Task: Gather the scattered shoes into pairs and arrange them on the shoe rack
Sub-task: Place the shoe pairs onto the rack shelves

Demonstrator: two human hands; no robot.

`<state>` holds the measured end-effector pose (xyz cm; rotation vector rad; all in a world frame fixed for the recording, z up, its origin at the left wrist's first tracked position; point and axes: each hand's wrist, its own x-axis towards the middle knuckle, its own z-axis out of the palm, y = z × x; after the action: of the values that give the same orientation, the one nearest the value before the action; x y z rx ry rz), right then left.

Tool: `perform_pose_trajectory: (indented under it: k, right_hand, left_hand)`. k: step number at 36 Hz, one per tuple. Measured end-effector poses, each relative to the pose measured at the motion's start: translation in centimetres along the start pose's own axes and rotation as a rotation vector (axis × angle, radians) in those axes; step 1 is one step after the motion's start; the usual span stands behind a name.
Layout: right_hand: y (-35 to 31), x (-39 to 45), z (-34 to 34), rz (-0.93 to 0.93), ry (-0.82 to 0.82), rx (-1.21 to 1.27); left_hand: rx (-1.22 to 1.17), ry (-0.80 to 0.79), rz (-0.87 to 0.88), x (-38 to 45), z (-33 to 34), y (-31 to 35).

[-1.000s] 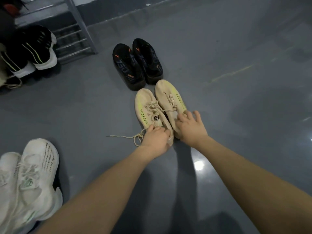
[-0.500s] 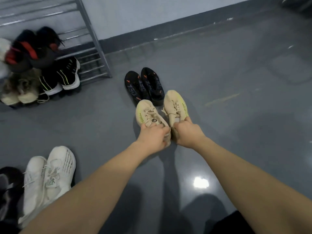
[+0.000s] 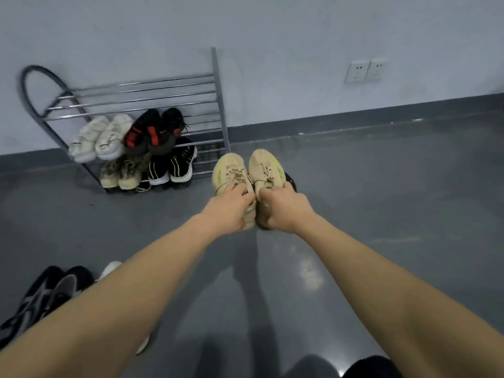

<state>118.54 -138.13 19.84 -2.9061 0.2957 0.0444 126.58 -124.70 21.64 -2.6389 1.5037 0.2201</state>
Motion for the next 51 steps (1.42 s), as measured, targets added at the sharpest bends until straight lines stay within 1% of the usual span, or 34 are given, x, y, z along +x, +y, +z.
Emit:
perform_pose_trajectory:
  k: [4, 7, 10, 15, 18, 22, 25, 29, 32, 36, 38, 43, 48, 51]
  right_hand:
    - [-2.4, 3.7, -1.9, -0.060, 0.019, -0.006]
    - [-4.0, 6.7, -2.7, -0.074, 0.005, -0.037]
    - [-5.8, 10.0, -2.9, -0.054, -0.006, -0.013]
    - [-7.5, 15.0, -1.8, -0.040, 0.009, 0.003]
    - [-8.3, 18.0, -1.0, -0.065, 0.033, 0.016]
    - [-9.0, 21.1, -0.6, -0.108, 0.063, 0.008]
    - [-9.7, 24.1, -0.3, -0.098, 0.068, -0.035]
    - [-10.1, 27.4, -0.4, -0.046, 0.082, -0.027]
    - [-10.3, 29.4, -0.7, -0.021, 0.097, -0.037]
    - [-10.0, 30.9, -0.6, 0.002, 0.089, -0.065]
    - [-9.9, 31.6, -0.4, 0.000, 0.095, -0.076]
    - [-9.5, 33.9, 0.9, -0.003, 0.098, -0.135]
    - [-7.5, 37.0, 2.6, -0.021, 0.180, -0.116]
    - [-6.2, 38.7, 4.0, -0.073, 0.230, -0.115]
  left_hand:
    - [0.020, -0.023, -0.057, 0.2, -2.2, -4.1]
    - [-0.009, 0.021, -0.096, 0.9, -3.2, -7.0]
    - [-0.015, 0.046, -0.109, 2.0, -4.0, -10.3]
    - [-0.002, 0.061, -0.088, 3.7, -3.9, -16.0]
    - [0.005, 0.087, -0.048, 5.2, -3.5, -19.8]
    - [-0.041, 0.122, 0.009, 7.0, -2.5, -24.5]
    - [-0.087, 0.175, 0.037, 8.7, -1.5, -28.0]
    - [-0.162, 0.219, 0.033, 10.6, -0.7, -31.0]
    - [-0.257, 0.261, 0.011, 11.9, -0.5, -32.3]
    - [-0.303, 0.232, -0.136, 14.2, -0.1, -32.9]
    - [-0.384, 0.249, -0.134, 15.3, 0.3, -33.1]
    - [-0.396, 0.322, -0.119, 17.5, 1.4, -33.1]
    - [-0.476, 0.413, -0.143, 20.4, 3.1, -34.0]
    - [-0.513, 0.455, -0.141, 22.0, 4.1, -34.3]
